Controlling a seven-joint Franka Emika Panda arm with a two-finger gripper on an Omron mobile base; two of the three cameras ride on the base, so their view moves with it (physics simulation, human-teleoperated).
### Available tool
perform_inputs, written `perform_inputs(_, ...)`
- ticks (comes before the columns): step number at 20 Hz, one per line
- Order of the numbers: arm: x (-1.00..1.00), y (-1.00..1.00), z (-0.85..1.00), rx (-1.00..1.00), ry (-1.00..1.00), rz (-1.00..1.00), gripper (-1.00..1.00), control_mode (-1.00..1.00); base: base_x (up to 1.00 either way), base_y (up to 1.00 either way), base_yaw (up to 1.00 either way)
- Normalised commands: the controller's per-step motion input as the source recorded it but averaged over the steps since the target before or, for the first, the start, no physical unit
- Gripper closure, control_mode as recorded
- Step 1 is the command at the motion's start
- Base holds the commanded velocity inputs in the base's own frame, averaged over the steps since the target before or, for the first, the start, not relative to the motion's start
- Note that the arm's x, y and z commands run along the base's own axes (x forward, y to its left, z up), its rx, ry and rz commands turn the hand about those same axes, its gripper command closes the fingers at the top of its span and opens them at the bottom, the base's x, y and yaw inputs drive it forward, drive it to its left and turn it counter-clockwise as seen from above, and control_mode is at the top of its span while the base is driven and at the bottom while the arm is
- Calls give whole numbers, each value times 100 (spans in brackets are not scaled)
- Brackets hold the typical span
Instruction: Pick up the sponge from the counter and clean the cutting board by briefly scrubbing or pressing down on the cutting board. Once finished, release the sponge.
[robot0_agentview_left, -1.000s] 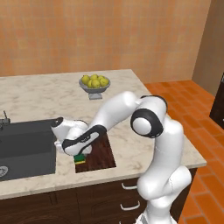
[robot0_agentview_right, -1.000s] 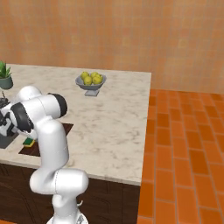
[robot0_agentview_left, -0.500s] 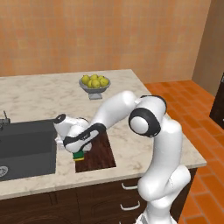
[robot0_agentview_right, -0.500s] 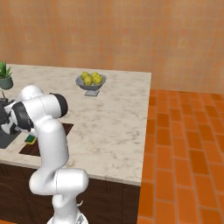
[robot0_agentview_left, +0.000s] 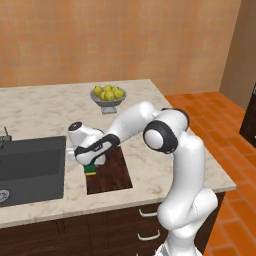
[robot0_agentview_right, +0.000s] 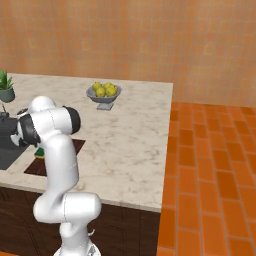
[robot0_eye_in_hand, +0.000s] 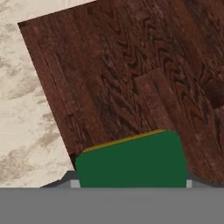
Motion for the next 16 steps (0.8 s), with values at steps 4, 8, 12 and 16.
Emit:
perform_inputs(4, 64, -18, -31, 1, 0, 0, 100, -100, 0, 0, 0)
perform_inputs(8, 71, -16, -12, 0, 1, 0, 100, -100, 0, 0, 0)
perform_inputs(12, 68, -24, -25, 0, 0, 0, 100, -100, 0, 0, 0)
perform_inputs(16, 54, -39, -26, 0, 0, 0, 100, -100, 0, 0, 0)
